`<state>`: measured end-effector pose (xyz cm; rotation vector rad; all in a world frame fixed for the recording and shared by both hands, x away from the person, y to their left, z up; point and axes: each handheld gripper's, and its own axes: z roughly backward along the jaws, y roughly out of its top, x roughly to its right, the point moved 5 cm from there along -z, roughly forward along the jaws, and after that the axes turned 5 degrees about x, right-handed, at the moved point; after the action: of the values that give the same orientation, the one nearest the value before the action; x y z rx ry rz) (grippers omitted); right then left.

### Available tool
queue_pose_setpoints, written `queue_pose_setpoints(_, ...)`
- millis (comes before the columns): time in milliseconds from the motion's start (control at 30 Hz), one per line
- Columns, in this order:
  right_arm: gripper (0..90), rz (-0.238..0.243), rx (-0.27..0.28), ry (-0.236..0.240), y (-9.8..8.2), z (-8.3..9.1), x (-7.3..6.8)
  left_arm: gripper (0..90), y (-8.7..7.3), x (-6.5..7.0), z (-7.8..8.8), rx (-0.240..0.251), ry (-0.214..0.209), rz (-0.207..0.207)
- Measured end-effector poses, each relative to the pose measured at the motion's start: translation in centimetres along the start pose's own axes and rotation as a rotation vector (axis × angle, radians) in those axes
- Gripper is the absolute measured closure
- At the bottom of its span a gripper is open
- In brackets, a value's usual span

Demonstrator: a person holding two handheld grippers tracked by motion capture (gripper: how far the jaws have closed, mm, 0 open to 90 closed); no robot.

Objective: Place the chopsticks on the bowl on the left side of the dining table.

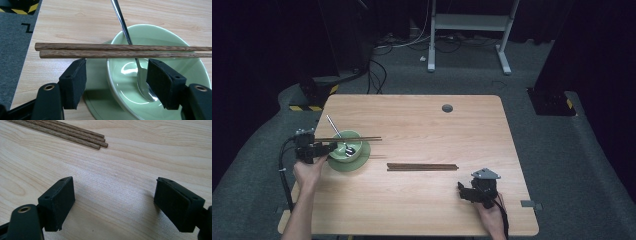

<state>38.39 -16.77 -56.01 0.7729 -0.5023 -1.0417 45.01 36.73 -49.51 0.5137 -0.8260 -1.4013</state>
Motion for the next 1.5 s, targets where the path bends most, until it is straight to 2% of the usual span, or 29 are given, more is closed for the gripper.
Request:
queue_pose_setpoints(367,16.5,-0.001,0.000,-0.001,0.0,0.0,0.0,32.6,0.1,1.3,1.0,0.044,-0.028,-0.036)
queue_pose_setpoints(600,16.5,-0.001,0.000,-0.001,0.0,0.0,0.0,32.5,0.1,2.7,1.9,0.065,-0.045,-0.081)
queue_pose_setpoints(933,16.5,0.000,0.000,-0.001,0.0,0.0,0.0,32.4,0.2,5.2,2.6,0.099,-0.091,-0.129)
queue_pose_setpoints(1100,16.5,-0.001,0.000,-0.001,0.0,0.0,0.0,31.9,0.1,6.1,2.6,0.107,-0.114,-0.117)
queue_pose_setpoints(1500,16.5,0.000,0.000,-0.001,0.0,0.0,0.0,30.3,-0.2,7.7,2.9,0.121,-0.151,-0.120)
